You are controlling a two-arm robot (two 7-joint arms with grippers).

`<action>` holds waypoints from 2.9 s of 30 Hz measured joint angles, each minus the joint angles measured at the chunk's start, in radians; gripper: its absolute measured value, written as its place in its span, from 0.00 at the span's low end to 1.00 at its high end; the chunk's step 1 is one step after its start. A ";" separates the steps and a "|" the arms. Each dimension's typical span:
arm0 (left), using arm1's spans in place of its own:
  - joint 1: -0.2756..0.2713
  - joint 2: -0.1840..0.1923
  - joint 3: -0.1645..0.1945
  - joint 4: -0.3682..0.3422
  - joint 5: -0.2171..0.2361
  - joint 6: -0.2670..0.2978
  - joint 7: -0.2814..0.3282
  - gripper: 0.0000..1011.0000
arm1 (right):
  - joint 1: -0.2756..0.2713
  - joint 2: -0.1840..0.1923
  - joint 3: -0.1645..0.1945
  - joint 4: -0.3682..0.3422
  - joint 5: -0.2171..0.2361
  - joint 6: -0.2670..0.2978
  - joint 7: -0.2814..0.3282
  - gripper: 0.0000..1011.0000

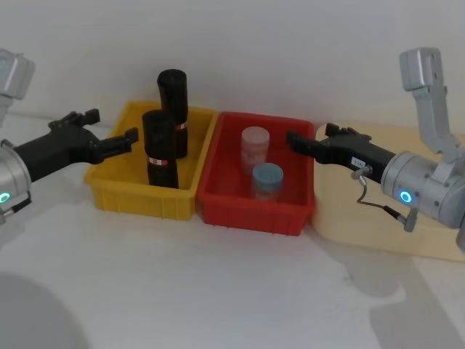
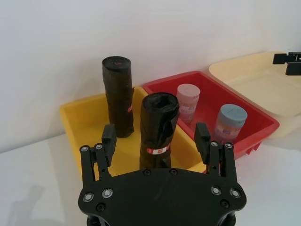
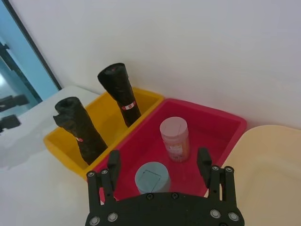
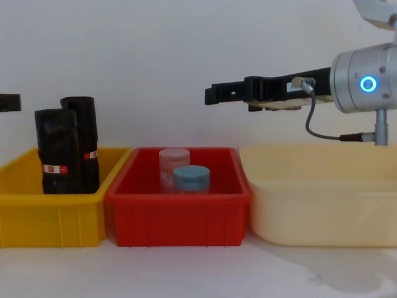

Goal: Pick up the garbage bag with the one hand and transfer it to the other hand.

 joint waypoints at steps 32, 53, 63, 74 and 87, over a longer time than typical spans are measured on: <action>-0.286 -0.089 0.215 0.228 0.086 0.036 0.024 0.99 | 0.017 0.034 0.024 0.072 0.071 -0.053 0.073 0.99; -0.367 -0.108 0.289 0.329 0.110 0.004 -0.022 0.99 | 0.012 0.056 0.037 0.092 0.101 -0.105 0.101 0.99; -0.380 -0.113 0.301 0.348 0.115 -0.009 -0.027 0.99 | 0.020 0.072 0.012 0.105 0.108 -0.108 0.137 0.99; -0.385 -0.115 0.307 0.356 0.118 -0.015 -0.029 0.99 | 0.052 0.077 -0.066 0.139 0.063 -0.094 0.152 0.99; -0.388 -0.116 0.309 0.360 0.119 -0.017 -0.031 0.99 | 0.082 0.058 -0.155 0.178 -0.031 -0.148 0.117 0.99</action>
